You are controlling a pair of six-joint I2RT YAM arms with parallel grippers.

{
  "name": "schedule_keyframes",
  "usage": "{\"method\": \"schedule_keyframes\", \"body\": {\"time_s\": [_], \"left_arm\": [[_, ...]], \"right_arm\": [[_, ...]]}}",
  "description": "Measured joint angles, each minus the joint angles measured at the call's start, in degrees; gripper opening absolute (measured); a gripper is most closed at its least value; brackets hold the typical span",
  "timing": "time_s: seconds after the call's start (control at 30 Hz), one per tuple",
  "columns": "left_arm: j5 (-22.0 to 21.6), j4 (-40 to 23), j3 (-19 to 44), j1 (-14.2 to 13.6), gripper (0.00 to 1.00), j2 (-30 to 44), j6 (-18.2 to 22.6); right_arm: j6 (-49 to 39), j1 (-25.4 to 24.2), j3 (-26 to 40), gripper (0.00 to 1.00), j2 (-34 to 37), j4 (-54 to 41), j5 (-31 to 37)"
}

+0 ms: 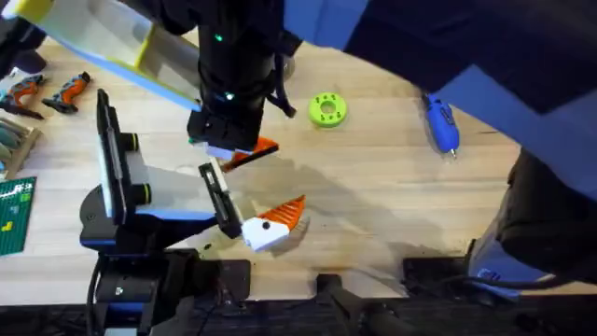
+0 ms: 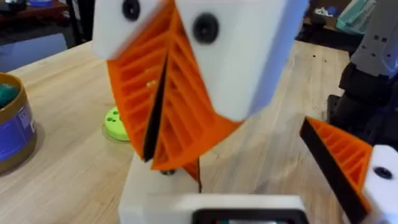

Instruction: Pick up the gripper from the table and insert it into the empty holder that is missing its gripper. Then pick up a screw, insert it into the mounting hole, and use the screwdriver to tighten it. Finally, clean up the table by picking up the vegetable and placing it into the bucket.

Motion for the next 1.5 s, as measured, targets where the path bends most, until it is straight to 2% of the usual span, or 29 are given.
{"method": "schedule_keyframes", "body": {"time_s": [1.23,1.27,1.43,1.5], "left_arm": [[-0.02,0.02,0.0,0.0,0.985,0.0,0.64],[-0.01,0.02,0.0,0.0,0.985,-0.02,0.7],[0.37,-0.04,0.0,0.0,0.985,0.0,0.64],[0.39,-0.02,0.0,0.0,0.986,0.0,0.66]], "right_arm": [[1.89,-0.51,-0.98,0.02,0.66,0.48,-0.56],[2.1,-0.51,-0.98,0.13,0.66,0.5,-0.31],[2.03,-1.28,-1.01,0.854,0.66,0.81,1.99],[2.07,-1.63,-1.01,0.903,0.66,0.74,2.09]]}}
